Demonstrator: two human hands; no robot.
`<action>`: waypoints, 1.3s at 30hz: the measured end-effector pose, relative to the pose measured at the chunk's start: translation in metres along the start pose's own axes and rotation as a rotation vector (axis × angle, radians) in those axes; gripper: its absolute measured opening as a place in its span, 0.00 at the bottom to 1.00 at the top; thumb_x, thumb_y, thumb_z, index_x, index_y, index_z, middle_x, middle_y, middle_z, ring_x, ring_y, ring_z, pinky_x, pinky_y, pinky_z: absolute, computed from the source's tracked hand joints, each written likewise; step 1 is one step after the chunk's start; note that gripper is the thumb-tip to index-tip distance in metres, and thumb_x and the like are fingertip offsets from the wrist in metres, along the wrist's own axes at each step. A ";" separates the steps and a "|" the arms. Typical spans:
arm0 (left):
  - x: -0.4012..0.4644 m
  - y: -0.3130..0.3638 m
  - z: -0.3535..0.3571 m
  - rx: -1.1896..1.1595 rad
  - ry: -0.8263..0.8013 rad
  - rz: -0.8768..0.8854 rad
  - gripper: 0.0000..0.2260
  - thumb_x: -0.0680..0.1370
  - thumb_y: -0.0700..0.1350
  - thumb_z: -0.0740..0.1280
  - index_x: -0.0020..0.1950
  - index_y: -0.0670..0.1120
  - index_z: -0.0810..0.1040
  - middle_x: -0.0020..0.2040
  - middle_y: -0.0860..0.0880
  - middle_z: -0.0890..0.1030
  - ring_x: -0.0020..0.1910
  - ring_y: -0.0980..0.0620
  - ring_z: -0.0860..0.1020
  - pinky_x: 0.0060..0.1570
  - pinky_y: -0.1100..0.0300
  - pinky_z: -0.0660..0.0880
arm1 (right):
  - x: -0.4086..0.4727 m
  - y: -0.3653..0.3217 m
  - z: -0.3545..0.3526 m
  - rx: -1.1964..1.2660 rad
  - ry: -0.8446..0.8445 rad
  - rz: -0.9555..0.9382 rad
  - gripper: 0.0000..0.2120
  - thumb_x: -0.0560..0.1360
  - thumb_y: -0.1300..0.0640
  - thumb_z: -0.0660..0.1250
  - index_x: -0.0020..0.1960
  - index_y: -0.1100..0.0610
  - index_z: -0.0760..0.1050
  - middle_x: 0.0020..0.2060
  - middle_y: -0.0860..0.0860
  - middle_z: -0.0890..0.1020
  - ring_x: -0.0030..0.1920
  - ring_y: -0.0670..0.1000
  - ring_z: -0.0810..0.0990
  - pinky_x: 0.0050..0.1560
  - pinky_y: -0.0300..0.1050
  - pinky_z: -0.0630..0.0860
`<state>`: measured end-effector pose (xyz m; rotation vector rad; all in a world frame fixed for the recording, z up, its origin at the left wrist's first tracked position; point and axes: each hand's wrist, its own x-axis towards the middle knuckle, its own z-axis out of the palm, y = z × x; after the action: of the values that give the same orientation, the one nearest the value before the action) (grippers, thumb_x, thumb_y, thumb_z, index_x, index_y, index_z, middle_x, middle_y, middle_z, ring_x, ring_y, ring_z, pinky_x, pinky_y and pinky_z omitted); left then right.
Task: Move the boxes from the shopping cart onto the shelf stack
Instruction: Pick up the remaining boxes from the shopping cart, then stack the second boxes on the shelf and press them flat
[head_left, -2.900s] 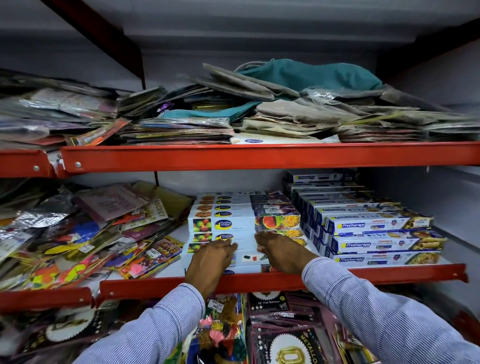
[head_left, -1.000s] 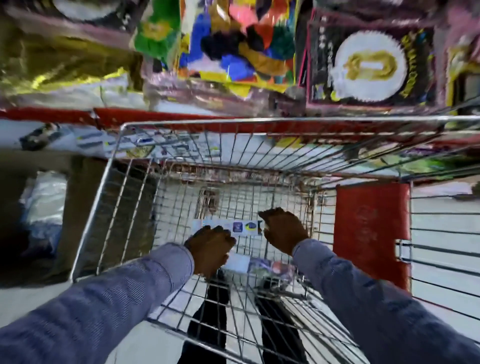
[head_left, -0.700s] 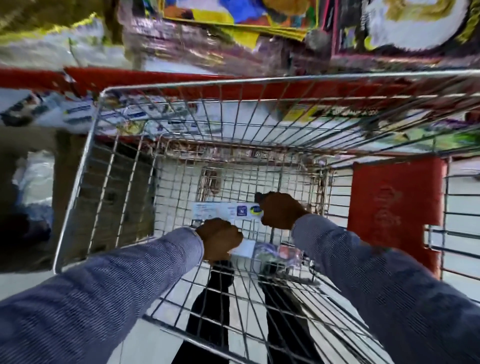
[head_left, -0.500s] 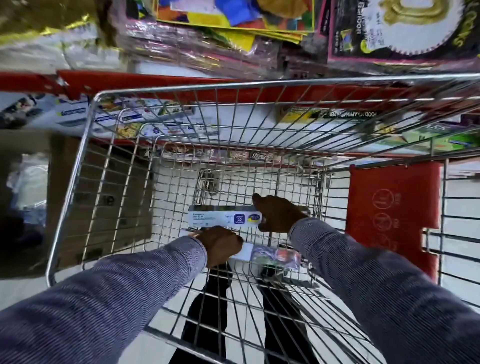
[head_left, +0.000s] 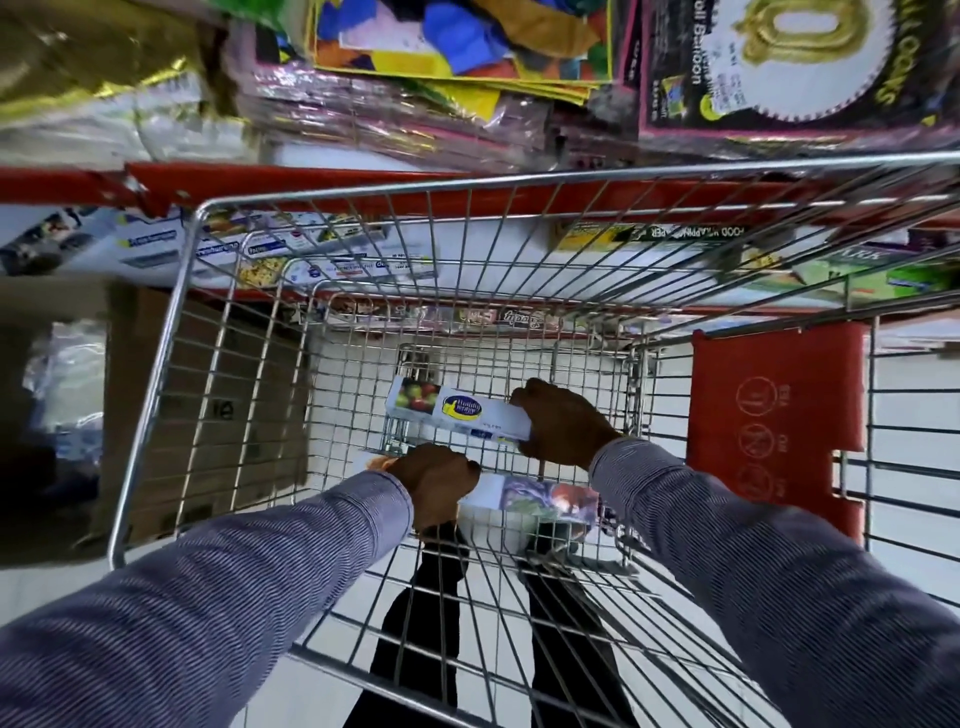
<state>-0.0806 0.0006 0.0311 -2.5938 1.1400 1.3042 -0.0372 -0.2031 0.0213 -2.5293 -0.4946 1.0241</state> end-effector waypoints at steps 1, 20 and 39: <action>-0.003 -0.002 -0.001 -0.049 0.030 -0.009 0.12 0.74 0.41 0.69 0.56 0.39 0.76 0.51 0.39 0.83 0.49 0.37 0.81 0.44 0.52 0.75 | -0.002 -0.003 -0.005 -0.006 0.016 -0.003 0.25 0.67 0.55 0.73 0.61 0.59 0.71 0.56 0.58 0.75 0.54 0.60 0.78 0.52 0.54 0.78; -0.217 0.033 -0.244 0.054 0.774 -0.060 0.18 0.63 0.59 0.67 0.48 0.53 0.80 0.44 0.52 0.84 0.45 0.52 0.82 0.40 0.56 0.78 | -0.163 -0.150 -0.298 -0.316 0.545 -0.221 0.20 0.62 0.49 0.73 0.52 0.50 0.77 0.46 0.52 0.84 0.47 0.57 0.82 0.42 0.45 0.76; -0.360 0.087 -0.476 0.362 1.126 -0.186 0.16 0.64 0.56 0.69 0.48 0.51 0.80 0.32 0.51 0.75 0.39 0.45 0.80 0.33 0.58 0.69 | -0.263 -0.214 -0.522 -0.368 0.831 -0.190 0.16 0.68 0.47 0.74 0.53 0.52 0.80 0.48 0.51 0.86 0.44 0.51 0.83 0.46 0.47 0.80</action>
<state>0.0542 -0.0022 0.6188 -2.9601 0.9668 -0.5005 0.1199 -0.2397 0.6227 -2.8351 -0.6763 -0.2430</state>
